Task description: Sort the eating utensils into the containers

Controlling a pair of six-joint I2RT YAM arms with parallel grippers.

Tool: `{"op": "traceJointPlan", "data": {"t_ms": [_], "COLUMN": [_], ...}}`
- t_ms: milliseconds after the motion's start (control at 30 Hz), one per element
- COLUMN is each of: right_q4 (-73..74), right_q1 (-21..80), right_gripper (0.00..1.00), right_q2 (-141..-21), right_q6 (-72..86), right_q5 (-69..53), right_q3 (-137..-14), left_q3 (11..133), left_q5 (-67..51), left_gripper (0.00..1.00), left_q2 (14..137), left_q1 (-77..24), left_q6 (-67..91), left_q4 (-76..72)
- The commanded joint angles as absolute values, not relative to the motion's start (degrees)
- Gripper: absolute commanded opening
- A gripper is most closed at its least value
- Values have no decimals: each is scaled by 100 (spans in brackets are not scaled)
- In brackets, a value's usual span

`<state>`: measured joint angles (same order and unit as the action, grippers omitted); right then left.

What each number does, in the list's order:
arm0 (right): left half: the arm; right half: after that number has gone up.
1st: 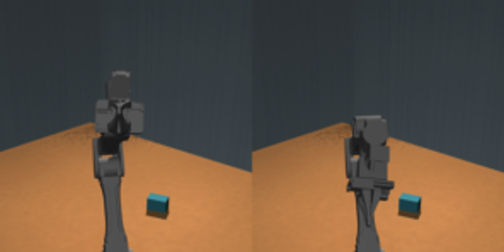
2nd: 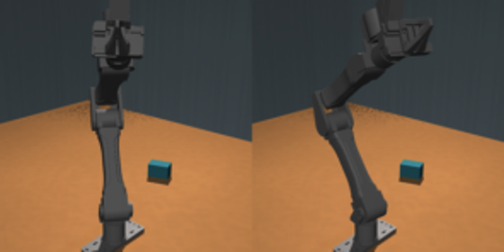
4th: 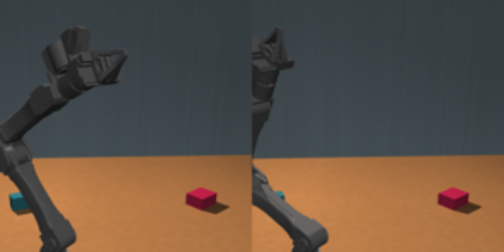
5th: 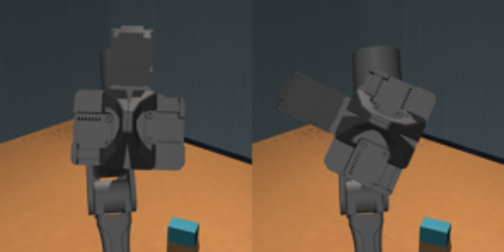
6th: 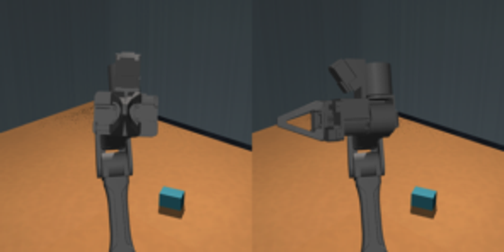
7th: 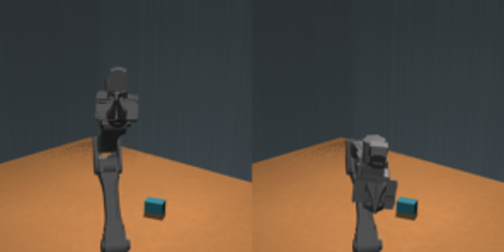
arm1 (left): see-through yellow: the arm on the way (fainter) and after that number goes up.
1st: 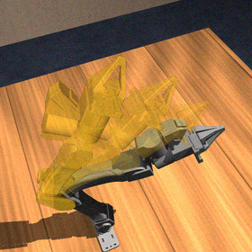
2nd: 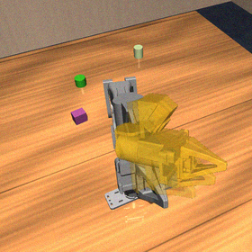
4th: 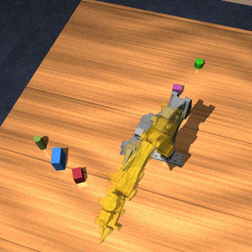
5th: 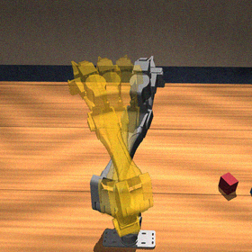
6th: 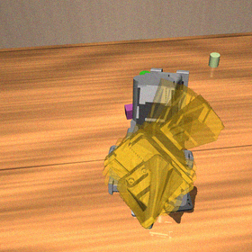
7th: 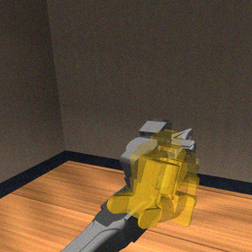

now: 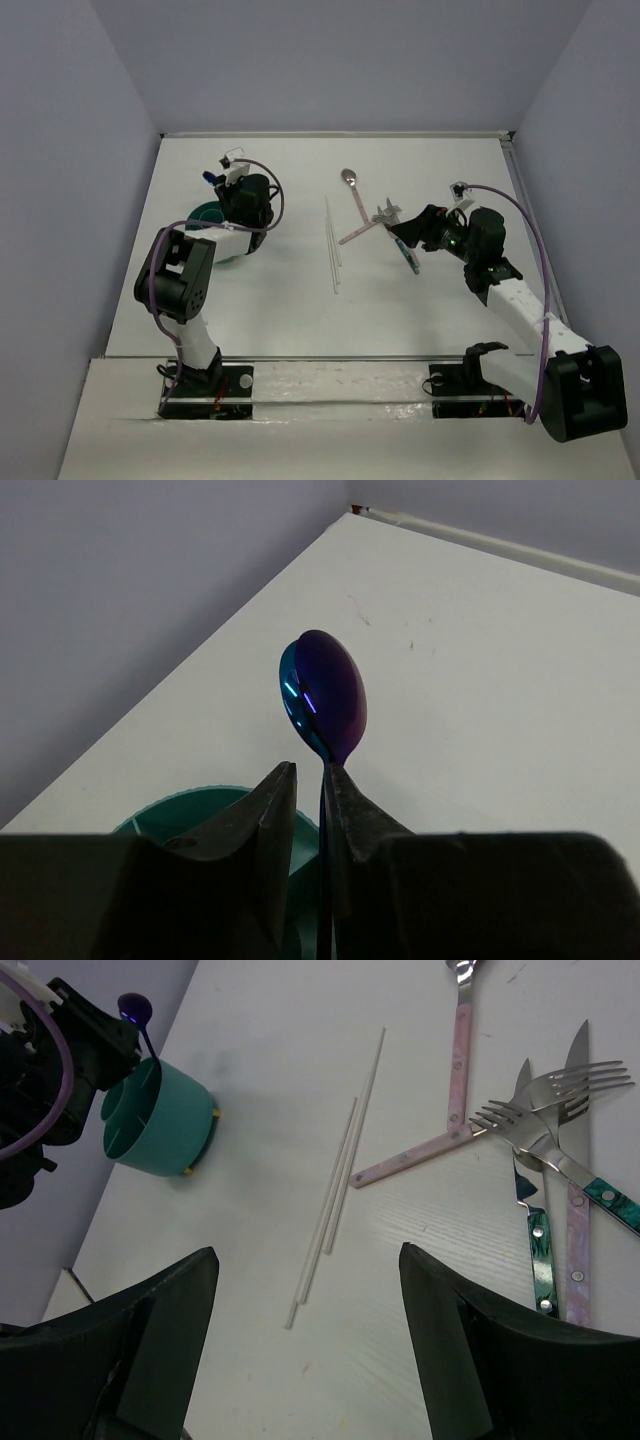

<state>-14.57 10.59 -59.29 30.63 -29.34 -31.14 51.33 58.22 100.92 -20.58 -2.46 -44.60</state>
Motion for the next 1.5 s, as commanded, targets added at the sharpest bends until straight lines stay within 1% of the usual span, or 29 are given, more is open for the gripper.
{"op": "traceJointPlan", "data": {"t_ms": [0,67,100,133,167,367,467,533,567,600,667,700,733,767,800,867,900,1000,1067,1133,1200,1333,1367,1467], "right_q4": [-1740,-1740,-1740,-1740,-1732,-1547,-1415,-1336,-1310,-1283,-1292,-1309,-1292,-1301,-1283,-1231,-1178,-722,-388,-238,-63,499,597,975], "right_q1": [1099,1099,1099,1099,1099,1099,1099,1099,1099,1099,1099,1099,1099,1099,1099,1221,1283,1739,1968,2092,2144,2206,2206,2259], "right_gripper": [79,79,79,79,79,79,79,79,79,79,79,79,79,79,78,78,78,72,71,69,62,62,62,62], "right_q2": [-5906,-5906,-5906,-5906,-5932,-5933,-5941,-5968,-5985,-5994,-6038,-6116,-6169,-6222,-6362,-6582,-6661,-6908,-7223,-7644,-8127,-8831,-9155,-9596], "right_q6": [2971,2971,2971,2962,2953,2857,2804,2769,2760,2751,2751,2751,2751,2751,2742,2655,2593,2277,2171,2127,2092,1873,1785,1627], "right_q5": [-2944,-2944,-2927,-2927,-2918,-2708,-2558,-2479,-2461,-2444,-2417,-2373,-2356,-2347,-2338,-2198,-2102,-1426,-1013,-967,-819,-528,-493,-308], "right_q3": [-3313,-3305,-3305,-3305,-3305,-3366,-3401,-3436,-3445,-3445,-3454,-3454,-3463,-3472,-3506,-3603,-3656,-3946,-4340,-4683,-5060,-5729,-6087,-6608], "left_q3": [5036,4992,4975,4949,4948,5228,5553,5818,5871,5888,5810,5705,5643,5590,5546,5441,5388,5037,4722,4492,4193,4184,4184,4122], "left_q5": [6108,6108,6100,6065,6047,5916,5653,5450,5110,4845,4266,3645,3325,2765,2516,1998,1839,1320,1004,932,1028,1160,1186,1073], "left_gripper": [26,30,34,35,38,41,43,43,43,44,45,49,52,54,58,62,62,63,63,63,63,64,64,64], "left_q2": [9633,9519,9475,9414,9291,8641,8105,7631,7464,7036,6585,6122,5891,5689,5321,4863,4730,4211,3974,3657,3386,3085,3015,2962], "left_q1": [-2065,-2118,-2118,-2118,-2170,-2452,-2671,-2838,-2891,-2892,-2962,-2962,-2962,-2962,-2962,-2962,-2962,-2962,-2962,-2962,-2962,-2962,-2962,-2830], "left_q6": [121,158,193,193,193,35,105,455,675,1190,1641,1992,2108,2179,2258,2250,2233,2118,2074,2057,2048,1960,1943,1916], "left_q4": [-4334,-4281,-4272,-4280,-4280,-4175,-3763,-2965,-2666,-2089,-1611,-1208,-1048,-881,-522,-151,199,519,685,729,695,624,615,615]}}
